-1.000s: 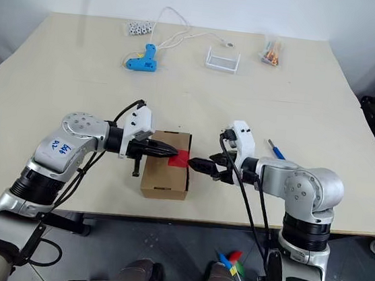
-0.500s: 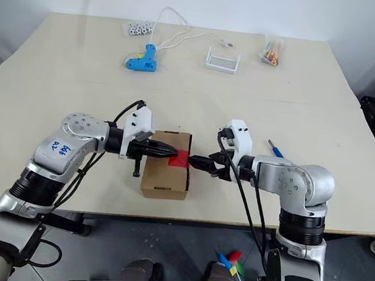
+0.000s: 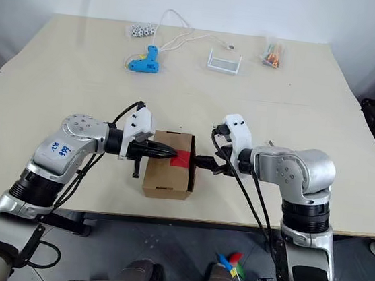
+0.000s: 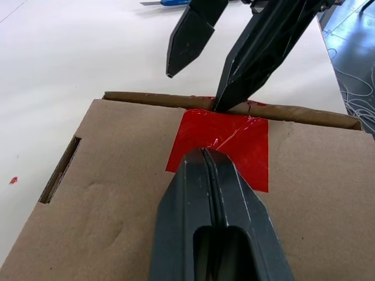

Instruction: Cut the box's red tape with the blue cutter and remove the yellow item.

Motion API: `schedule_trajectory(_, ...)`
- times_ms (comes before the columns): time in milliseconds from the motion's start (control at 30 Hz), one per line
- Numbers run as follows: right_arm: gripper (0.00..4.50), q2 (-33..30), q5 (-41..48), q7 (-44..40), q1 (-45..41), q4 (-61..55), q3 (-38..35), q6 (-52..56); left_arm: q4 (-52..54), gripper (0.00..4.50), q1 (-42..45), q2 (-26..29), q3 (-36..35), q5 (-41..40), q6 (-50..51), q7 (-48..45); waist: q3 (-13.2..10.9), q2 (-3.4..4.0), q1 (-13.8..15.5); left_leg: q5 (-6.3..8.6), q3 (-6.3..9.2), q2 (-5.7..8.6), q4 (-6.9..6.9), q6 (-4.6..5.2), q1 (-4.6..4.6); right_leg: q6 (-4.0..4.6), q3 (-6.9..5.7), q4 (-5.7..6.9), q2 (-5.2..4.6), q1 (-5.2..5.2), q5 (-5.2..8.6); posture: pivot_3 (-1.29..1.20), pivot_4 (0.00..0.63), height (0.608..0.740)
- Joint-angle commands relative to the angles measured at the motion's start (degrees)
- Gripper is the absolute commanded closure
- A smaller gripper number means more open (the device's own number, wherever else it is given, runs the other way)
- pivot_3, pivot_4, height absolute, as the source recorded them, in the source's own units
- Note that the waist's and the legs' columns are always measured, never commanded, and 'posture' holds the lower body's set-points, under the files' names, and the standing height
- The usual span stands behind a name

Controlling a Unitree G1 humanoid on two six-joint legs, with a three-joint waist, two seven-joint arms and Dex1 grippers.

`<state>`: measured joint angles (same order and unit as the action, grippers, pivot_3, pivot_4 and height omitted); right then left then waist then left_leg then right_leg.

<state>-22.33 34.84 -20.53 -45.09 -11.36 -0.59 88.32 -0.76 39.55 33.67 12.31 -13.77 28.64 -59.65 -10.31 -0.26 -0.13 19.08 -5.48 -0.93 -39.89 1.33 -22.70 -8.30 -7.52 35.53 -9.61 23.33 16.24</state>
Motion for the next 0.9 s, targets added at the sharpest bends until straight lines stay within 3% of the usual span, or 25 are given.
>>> schedule_trajectory(33, 0.04, -0.23, -2.08, 1.75, 1.28, 0.89, 3.04, 3.17, -0.58, 4.5, -1.43, 0.74, 0.98, 1.25, 0.76, -0.23, 0.03, 0.0, -0.03, 0.0, 0.0, 0.0, 0.0, 0.0, 0.0, 0.0, 0.0, 0.0, 0.0, 0.0, 0.0, 0.0, 0.15, 0.74)
schedule_trajectory(167, 0.04, -5.05, -3.24, 0.7, 1.51, -0.16, 10.93, 2.19, -0.47, 4.5, -1.81, 0.96, 0.9, 1.26, 0.62, -0.31, 0.13, 0.01, -0.04, 0.0, 0.02, 0.0, 0.07, 0.0, 0.08, 0.0, 0.03, 0.0, 0.0, -0.02, 0.0, 0.0, 0.15, 0.74)
schedule_trajectory(500, 0.04, -8.83, -3.12, -2.46, 0.52, -1.04, 14.31, 2.67, -0.83, 4.5, -3.47, 1.98, 2.05, 2.48, -0.76, -0.58, 0.24, -0.13, -0.11, 0.03, 0.16, -0.03, 0.3, 0.03, 0.46, 0.02, 0.1, -0.17, 0.0, -0.34, 0.01, 0.0, 0.15, 0.74)
schedule_trajectory(733, 0.04, -6.17, -5.74, 0.31, 3.96, -3.97, 8.76, -1.98, 1.94, 4.5, -5.33, 1.91, 1.45, 1.64, 0.84, 0.67, 0.28, -0.19, -0.09, 0.03, 0.15, -0.04, 0.3, 0.04, 0.49, 0.02, 0.1, -0.26, 0.0, -0.41, 0.01, 0.0, 0.15, 0.74)
schedule_trajectory(900, 0.04, -13.81, -4.88, -4.35, 6.55, -6.67, 5.11, -7.77, 2.57, 4.5, -6.2, 2.94, 0.62, 1.57, 1.12, 0.76, 0.27, -0.19, 0.19, 0.04, 0.17, -0.02, 0.31, 0.07, 0.42, 0.02, 0.08, -0.45, 0.0, -0.42, 0.01, 0.0, 0.15, 0.74)
